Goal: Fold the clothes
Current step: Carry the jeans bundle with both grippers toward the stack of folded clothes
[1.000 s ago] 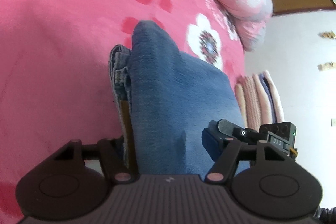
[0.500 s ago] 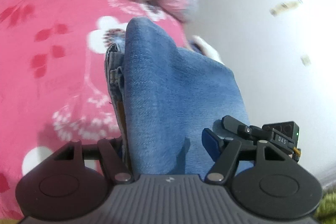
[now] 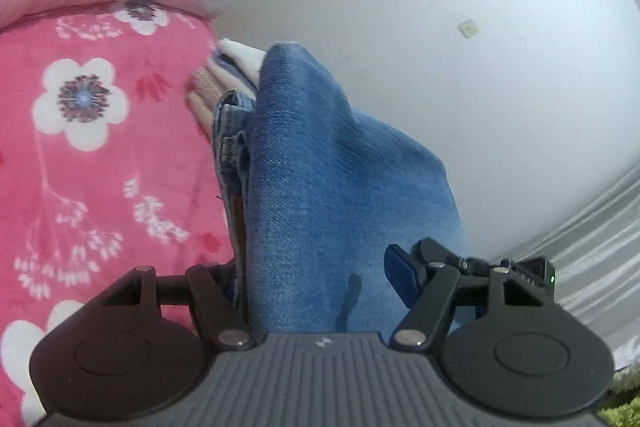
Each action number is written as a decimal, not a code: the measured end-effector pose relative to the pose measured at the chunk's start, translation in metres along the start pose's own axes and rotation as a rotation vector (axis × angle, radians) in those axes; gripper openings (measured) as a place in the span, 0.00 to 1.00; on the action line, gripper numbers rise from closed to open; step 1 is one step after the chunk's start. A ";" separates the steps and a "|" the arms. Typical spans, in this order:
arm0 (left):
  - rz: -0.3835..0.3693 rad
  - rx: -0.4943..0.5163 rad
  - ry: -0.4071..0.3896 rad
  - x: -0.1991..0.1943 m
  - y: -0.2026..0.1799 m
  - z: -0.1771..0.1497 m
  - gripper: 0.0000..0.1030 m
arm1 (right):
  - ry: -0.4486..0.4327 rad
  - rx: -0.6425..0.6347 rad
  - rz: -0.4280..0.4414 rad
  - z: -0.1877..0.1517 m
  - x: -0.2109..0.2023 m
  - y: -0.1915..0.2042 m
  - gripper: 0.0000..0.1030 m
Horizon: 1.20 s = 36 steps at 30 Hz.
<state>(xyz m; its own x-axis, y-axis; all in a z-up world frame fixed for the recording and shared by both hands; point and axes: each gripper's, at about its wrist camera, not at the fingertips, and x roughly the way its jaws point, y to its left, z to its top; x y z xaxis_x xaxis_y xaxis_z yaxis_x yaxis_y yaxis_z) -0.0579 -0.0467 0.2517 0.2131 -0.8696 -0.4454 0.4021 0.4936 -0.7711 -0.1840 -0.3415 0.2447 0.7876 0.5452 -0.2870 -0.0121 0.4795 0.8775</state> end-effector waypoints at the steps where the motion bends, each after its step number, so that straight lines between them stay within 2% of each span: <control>1: -0.010 -0.006 0.005 0.003 -0.001 -0.002 0.67 | -0.023 0.000 -0.007 -0.005 -0.008 0.003 0.29; 8: -0.004 0.016 0.122 0.052 -0.019 -0.021 0.67 | -0.076 0.047 -0.060 -0.011 -0.048 -0.029 0.27; 14: 0.012 0.019 0.199 0.137 -0.049 -0.024 0.67 | -0.113 0.119 -0.080 0.010 -0.088 -0.083 0.27; 20: 0.002 0.023 0.234 0.247 -0.088 -0.018 0.67 | -0.126 0.142 -0.081 0.083 -0.147 -0.150 0.27; 23: -0.014 0.045 0.212 0.307 -0.102 -0.010 0.67 | -0.109 0.118 -0.074 0.128 -0.173 -0.183 0.27; 27: -0.006 0.061 0.148 0.383 -0.100 -0.001 0.68 | -0.044 0.055 -0.065 0.194 -0.193 -0.231 0.27; 30: 0.003 0.067 0.100 0.432 -0.085 -0.003 0.67 | 0.003 0.019 -0.070 0.238 -0.187 -0.274 0.27; 36: 0.007 -0.081 0.035 0.517 -0.022 0.003 0.67 | 0.094 -0.030 -0.110 0.307 -0.141 -0.361 0.26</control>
<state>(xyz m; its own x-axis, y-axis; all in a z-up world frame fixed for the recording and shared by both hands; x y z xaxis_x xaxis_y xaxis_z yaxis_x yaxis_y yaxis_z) 0.0465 -0.5072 0.0397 0.1838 -0.8657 -0.4657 0.3268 0.5006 -0.8016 -0.1014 -0.8021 0.0866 0.7241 0.5494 -0.4169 0.0520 0.5592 0.8274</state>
